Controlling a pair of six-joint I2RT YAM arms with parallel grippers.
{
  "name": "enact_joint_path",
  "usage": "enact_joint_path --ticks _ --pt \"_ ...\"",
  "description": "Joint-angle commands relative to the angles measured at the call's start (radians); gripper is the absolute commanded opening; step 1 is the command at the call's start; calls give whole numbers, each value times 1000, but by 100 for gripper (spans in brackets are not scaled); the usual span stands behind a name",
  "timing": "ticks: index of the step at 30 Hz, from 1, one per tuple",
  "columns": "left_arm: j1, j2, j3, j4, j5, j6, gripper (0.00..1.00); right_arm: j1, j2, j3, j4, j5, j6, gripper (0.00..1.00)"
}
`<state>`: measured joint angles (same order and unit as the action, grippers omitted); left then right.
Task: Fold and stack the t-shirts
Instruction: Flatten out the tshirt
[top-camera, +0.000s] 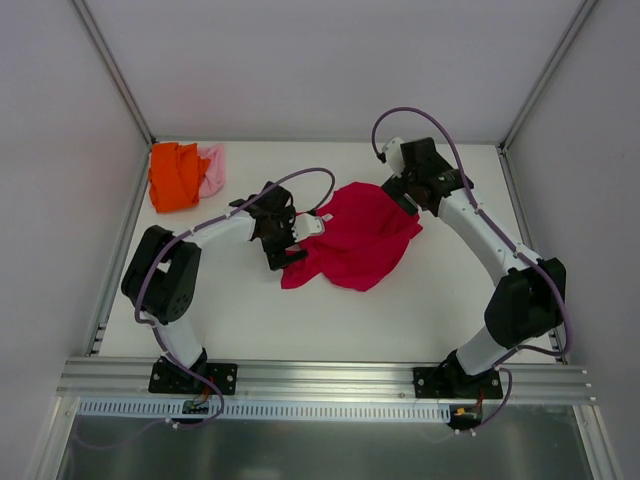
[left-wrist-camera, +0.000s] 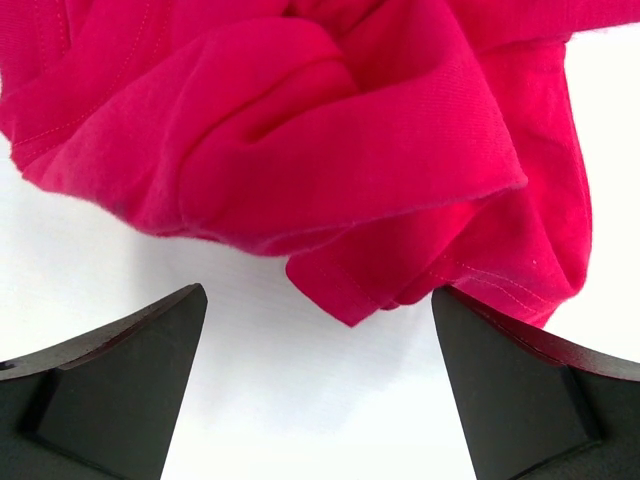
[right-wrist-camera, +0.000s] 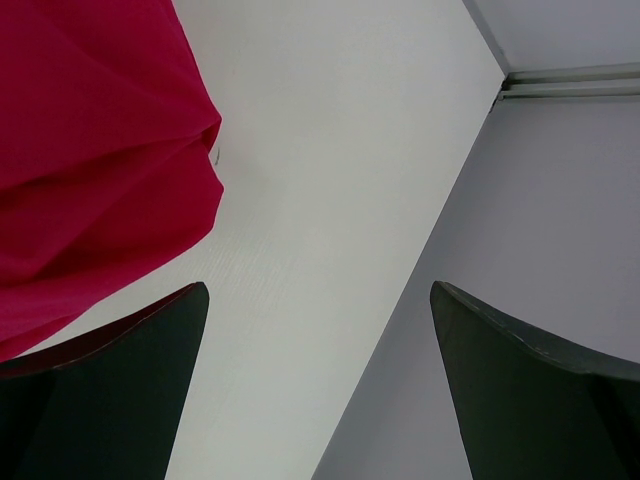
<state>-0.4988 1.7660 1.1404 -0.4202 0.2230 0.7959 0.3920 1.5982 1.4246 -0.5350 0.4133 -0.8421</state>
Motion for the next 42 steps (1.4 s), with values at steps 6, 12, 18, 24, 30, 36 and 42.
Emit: enact_joint_path --ticks 6,12,18,24,30,36,42 --pt "-9 -117 -2 -28 -31 23 99 -7 0 0 9 7 0 100" --pt "-11 -86 5 -29 -27 19 99 -7 -4 0 4 9 1 100" --pt "-9 -57 1 -14 -13 12 99 -7 -11 0 7 12 -2 100" --pt "-9 -10 2 -5 -7 12 99 -8 -7 -3 9 10 -3 100" --pt "-11 26 4 24 -20 5 99 -8 -12 -3 9 4 -2 100" --pt "-9 73 13 63 -47 -4 97 -10 -17 -7 6 2 -2 100" --pt "-9 82 24 81 -77 -23 21 -16 -23 -12 4 1 -8 100"
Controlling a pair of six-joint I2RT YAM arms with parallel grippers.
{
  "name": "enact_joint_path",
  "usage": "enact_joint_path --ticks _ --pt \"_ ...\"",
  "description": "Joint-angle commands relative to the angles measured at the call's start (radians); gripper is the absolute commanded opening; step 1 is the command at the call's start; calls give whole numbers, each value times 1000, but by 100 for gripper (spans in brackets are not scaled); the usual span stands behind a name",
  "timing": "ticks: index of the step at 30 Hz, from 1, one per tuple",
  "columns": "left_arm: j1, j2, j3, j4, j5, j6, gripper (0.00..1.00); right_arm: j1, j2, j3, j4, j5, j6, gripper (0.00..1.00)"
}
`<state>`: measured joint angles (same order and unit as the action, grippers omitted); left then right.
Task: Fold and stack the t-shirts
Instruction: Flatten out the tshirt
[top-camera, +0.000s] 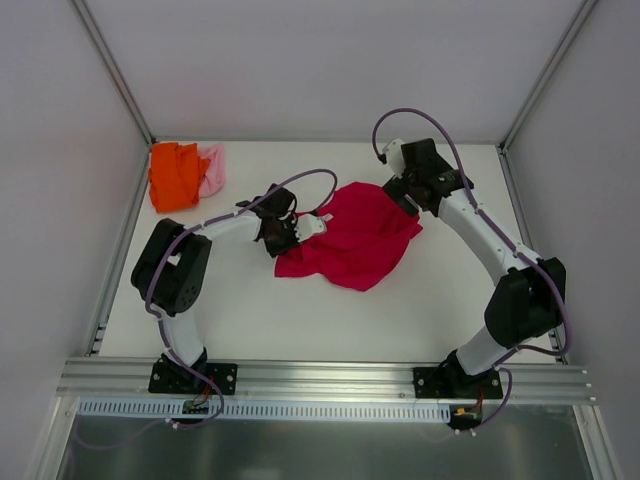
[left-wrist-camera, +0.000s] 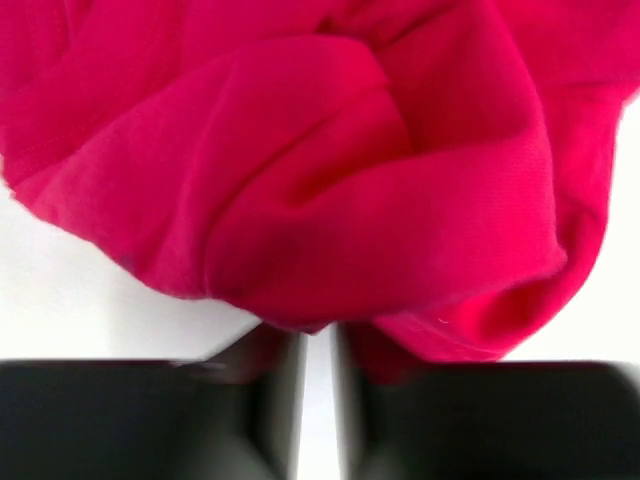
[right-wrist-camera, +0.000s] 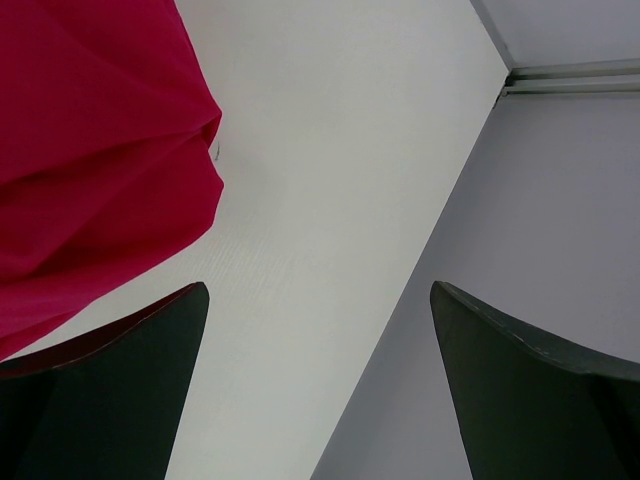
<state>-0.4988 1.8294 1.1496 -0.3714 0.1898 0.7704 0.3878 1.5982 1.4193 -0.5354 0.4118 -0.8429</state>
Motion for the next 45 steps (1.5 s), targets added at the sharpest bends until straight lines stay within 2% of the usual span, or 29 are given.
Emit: enact_joint_path --ticks 1,2,5,10,20,28,34,35,39,42,45 --pt "-10 18 12 43 -52 1 10 -12 -21 -6 5 1 -8 100" --pt "-11 16 12 45 -61 1 0 -13 -20 -6 5 1 -10 100" --pt "-10 -2 -5 49 -84 -2 0 -21 -9 -5 9 -11 -21 100" --pt "-11 -157 -71 81 -122 -23 0 -36 72 44 19 -34 -25 100" --pt "-11 -488 -102 -4 -202 -72 0 -37 275 315 -57 -82 -16 100" --pt "-9 -596 -162 -34 -289 -88 0 -40 391 428 -138 -105 7 100" --pt "-9 -754 -195 -78 -244 -167 0 -46 514 575 -291 -226 70 100" --pt "-9 -775 -209 -77 -236 -174 0 -46 531 601 -319 -275 67 100" --pt "-9 -874 -298 -60 -248 -206 0 -43 597 714 -386 -324 41 100" --pt "-9 -949 -326 -90 -207 -236 0 -41 647 811 -440 -366 42 100" --pt "-10 -996 -344 -123 -193 -255 0 -40 675 826 -475 -401 56 100"
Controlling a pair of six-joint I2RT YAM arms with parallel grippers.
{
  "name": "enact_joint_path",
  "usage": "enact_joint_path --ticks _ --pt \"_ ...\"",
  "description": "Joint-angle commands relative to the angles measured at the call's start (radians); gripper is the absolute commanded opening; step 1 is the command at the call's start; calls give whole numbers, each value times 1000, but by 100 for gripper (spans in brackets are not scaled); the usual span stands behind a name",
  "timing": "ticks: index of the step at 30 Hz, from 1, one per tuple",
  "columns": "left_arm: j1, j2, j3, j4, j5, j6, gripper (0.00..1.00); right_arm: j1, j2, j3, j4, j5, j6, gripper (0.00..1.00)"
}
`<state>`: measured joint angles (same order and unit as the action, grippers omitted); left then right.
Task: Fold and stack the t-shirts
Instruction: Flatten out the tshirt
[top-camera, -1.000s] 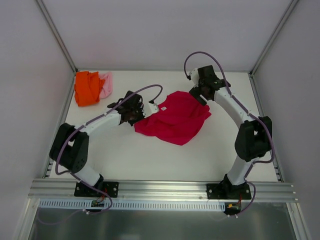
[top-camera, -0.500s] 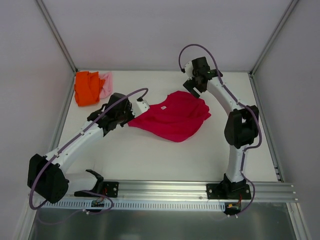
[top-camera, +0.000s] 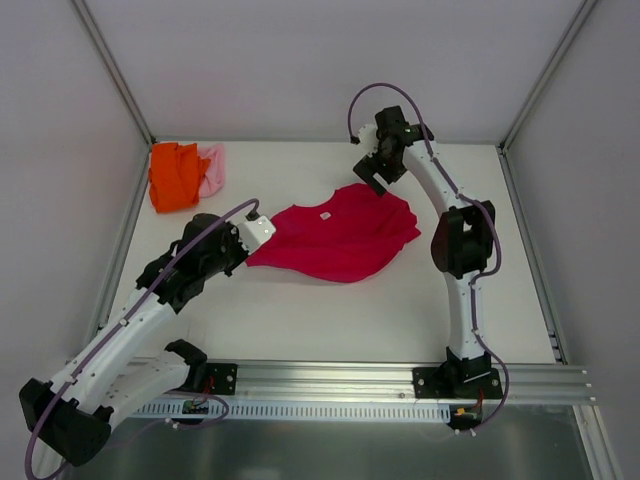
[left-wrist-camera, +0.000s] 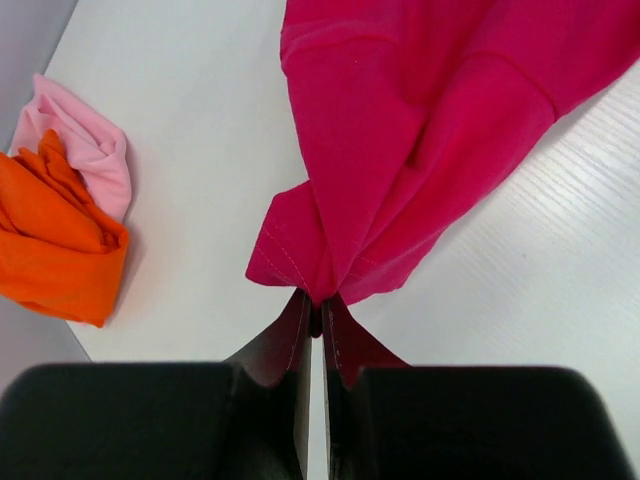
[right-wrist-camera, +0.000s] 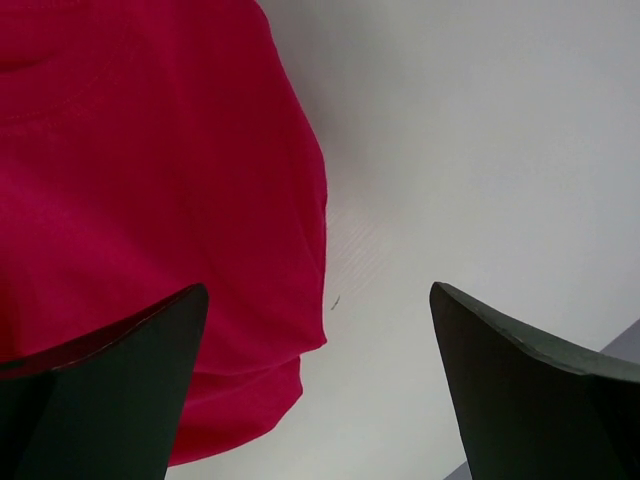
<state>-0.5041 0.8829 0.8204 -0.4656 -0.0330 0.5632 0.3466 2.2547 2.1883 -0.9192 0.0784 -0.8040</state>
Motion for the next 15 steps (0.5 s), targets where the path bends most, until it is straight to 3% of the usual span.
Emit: enact_joint_path --ticks 1,11,15 --pt "-4 -62 -21 -31 30 -48 0 3 23 44 -101 -101 17 100" --pt "-4 -127 -27 -74 73 -59 0 3 53 -141 -188 -196 -86 99" --pt "-4 -142 -26 -70 87 -62 0 2 -23 -261 -112 -143 -95 90"
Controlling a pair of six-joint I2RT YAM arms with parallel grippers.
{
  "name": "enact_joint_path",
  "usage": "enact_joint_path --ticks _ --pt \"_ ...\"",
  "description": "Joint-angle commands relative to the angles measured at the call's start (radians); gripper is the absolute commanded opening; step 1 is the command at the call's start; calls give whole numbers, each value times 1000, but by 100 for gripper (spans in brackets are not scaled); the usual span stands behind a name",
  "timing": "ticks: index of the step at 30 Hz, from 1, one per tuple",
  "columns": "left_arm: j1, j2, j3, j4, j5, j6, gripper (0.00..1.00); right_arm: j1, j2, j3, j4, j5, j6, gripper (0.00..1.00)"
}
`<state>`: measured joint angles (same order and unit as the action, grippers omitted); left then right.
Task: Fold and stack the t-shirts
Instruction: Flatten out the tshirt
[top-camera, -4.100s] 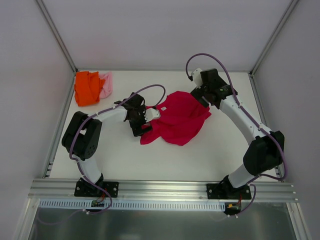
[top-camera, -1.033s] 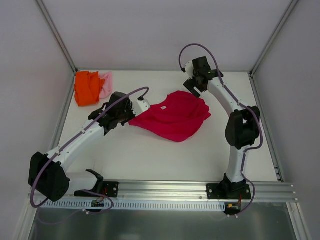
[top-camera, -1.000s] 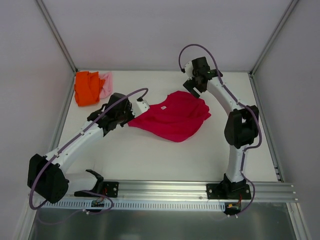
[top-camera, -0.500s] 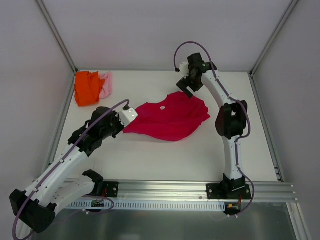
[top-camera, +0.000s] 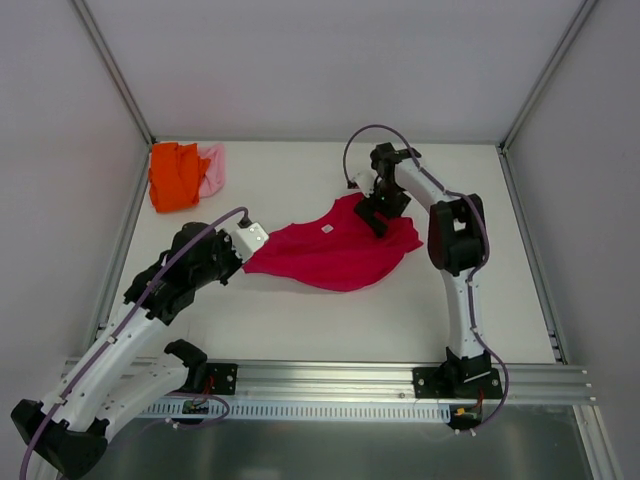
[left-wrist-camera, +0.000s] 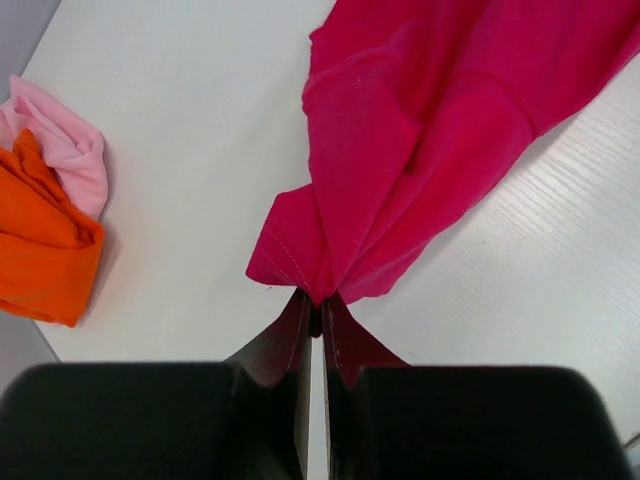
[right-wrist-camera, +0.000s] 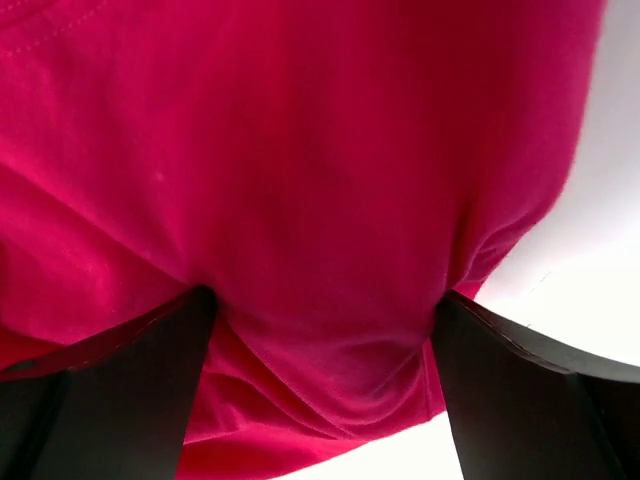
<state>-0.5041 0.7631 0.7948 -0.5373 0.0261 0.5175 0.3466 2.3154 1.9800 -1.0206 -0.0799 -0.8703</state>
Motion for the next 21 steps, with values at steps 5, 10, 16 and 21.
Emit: enact_joint_path --ticks 5,10,16,21 --pt "-5 8 -5 16 51 -11 0 6 -362 -401 514 320 -2 100" --pt "-4 50 -45 92 0 -1 0 -41 -505 -549 614 336 14 100" --pt "-4 116 -66 146 -20 0 0 -57 -734 -734 743 352 -1 100" --pt "-4 139 -74 209 -90 -14 0 -60 -810 -705 455 191 -50 100"
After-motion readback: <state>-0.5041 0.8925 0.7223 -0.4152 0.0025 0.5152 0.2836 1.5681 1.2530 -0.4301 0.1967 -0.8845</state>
